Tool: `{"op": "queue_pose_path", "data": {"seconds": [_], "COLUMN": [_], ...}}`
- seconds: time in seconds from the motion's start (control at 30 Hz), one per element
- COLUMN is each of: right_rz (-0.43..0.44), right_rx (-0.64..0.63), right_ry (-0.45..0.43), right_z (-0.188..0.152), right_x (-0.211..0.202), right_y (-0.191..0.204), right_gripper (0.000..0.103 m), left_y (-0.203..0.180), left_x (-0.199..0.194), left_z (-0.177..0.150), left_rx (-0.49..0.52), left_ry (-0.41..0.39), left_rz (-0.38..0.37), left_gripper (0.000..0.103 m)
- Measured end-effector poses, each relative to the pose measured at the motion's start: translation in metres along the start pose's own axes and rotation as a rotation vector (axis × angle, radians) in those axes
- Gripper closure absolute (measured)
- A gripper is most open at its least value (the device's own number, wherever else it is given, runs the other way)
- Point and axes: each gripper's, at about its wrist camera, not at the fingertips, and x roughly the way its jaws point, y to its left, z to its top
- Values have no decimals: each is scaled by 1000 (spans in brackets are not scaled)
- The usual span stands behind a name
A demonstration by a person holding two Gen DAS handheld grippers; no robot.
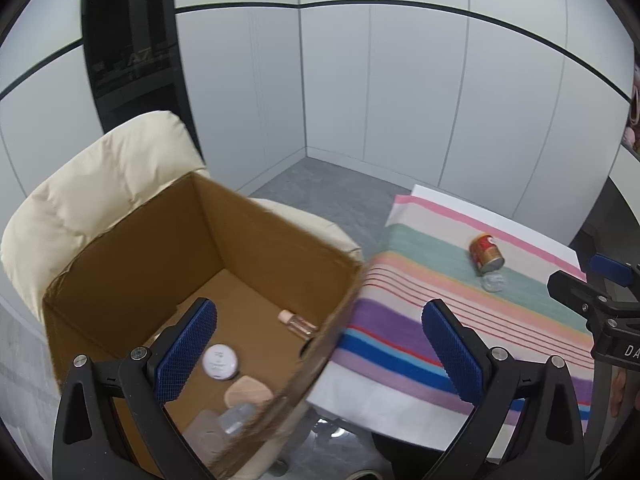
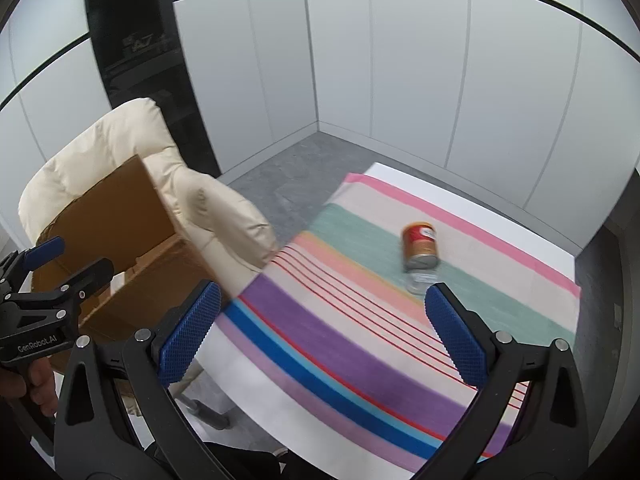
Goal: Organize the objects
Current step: 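Move both open tools back over the striped table toward the can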
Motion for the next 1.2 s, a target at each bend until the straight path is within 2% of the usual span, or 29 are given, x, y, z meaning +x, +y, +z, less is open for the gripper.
{"op": "queue_pose_path", "data": {"seconds": [0.53, 0.83, 1.03, 1.2], "right_rz": [-95, -131, -155, -175], "right_rx": [102, 162, 195, 194], "right_ry": [23, 54, 115, 163], "right_z": [-27, -42, -59, -68], "right_x": [-16, -19, -1, 33], "right_y": [-81, -123, -156, -177], "right_gripper": [0, 0, 0, 0], "left_y": [-74, -116, -148, -178], "left_x": [13, 27, 48, 88], "left_z": [10, 2, -3, -13], "left_rx": [75, 98, 118, 184], "left_ry": [15, 65, 108, 156], "left_rz": [-90, -148, -155, -166], "left_gripper": [0, 0, 0, 0]}}
